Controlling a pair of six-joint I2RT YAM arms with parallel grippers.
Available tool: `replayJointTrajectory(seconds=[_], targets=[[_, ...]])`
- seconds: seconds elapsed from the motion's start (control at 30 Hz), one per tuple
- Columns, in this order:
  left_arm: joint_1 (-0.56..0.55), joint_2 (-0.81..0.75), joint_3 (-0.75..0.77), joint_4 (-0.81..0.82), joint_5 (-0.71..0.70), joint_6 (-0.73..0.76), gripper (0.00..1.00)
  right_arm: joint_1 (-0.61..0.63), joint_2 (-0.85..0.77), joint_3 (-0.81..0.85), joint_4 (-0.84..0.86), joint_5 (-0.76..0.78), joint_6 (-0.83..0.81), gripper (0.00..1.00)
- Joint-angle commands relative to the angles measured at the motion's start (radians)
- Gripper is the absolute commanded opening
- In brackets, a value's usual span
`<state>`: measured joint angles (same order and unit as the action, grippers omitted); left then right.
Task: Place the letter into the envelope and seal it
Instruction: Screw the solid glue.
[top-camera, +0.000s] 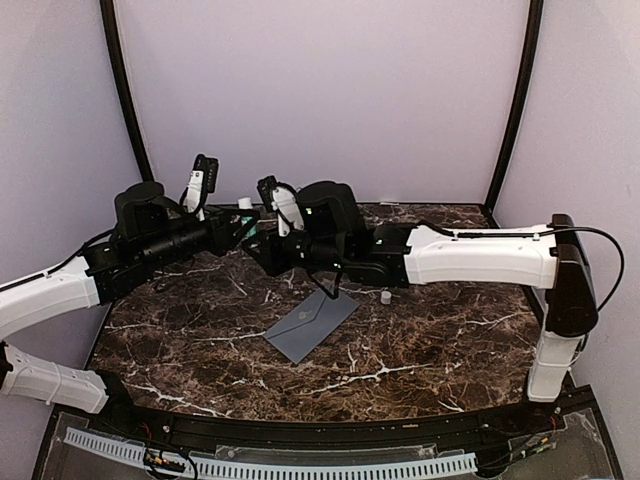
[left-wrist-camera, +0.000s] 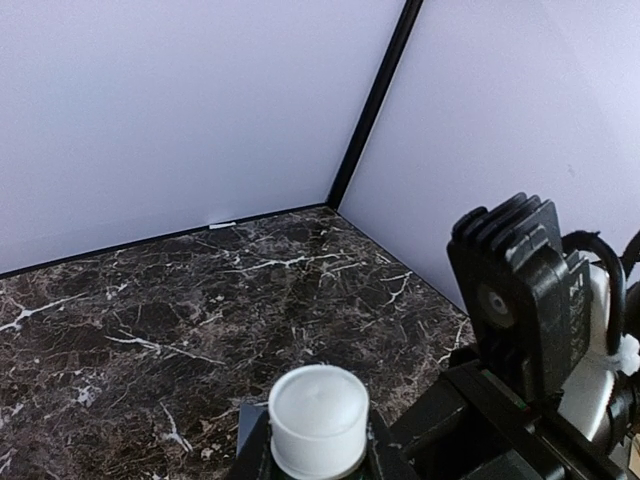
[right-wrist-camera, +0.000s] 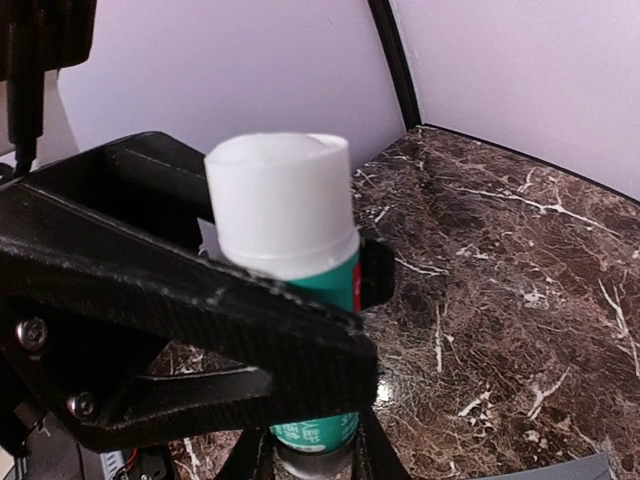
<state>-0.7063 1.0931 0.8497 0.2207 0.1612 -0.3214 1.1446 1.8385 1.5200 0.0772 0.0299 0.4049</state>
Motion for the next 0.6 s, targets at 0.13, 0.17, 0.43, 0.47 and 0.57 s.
replayJointTrajectory(seconds=[0.13, 0.17, 0.43, 0.47, 0.57], targets=[[-0.015, 0.022, -0.018, -0.094, -0.189, -0.038, 0.00, 0.083, 0.086, 0.235, -0.063, 0.256, 0.038, 0.10], [-0.015, 0.026, -0.017, -0.095, -0.189, -0.046, 0.00, 0.086, 0.095, 0.250, -0.070, 0.265, 0.036, 0.11], [-0.012, 0.004, 0.015, -0.094, -0.149, -0.096, 0.00, 0.087, -0.041, 0.073, 0.049, 0.215, -0.025, 0.38], [-0.011, -0.001, 0.020, -0.096, -0.138, -0.085, 0.00, 0.086, -0.080, 0.032, 0.070, 0.192, -0.045, 0.44], [-0.003, -0.025, 0.059, -0.149, -0.179, -0.048, 0.00, 0.082, -0.199, -0.069, 0.078, 0.139, -0.103, 0.59]])
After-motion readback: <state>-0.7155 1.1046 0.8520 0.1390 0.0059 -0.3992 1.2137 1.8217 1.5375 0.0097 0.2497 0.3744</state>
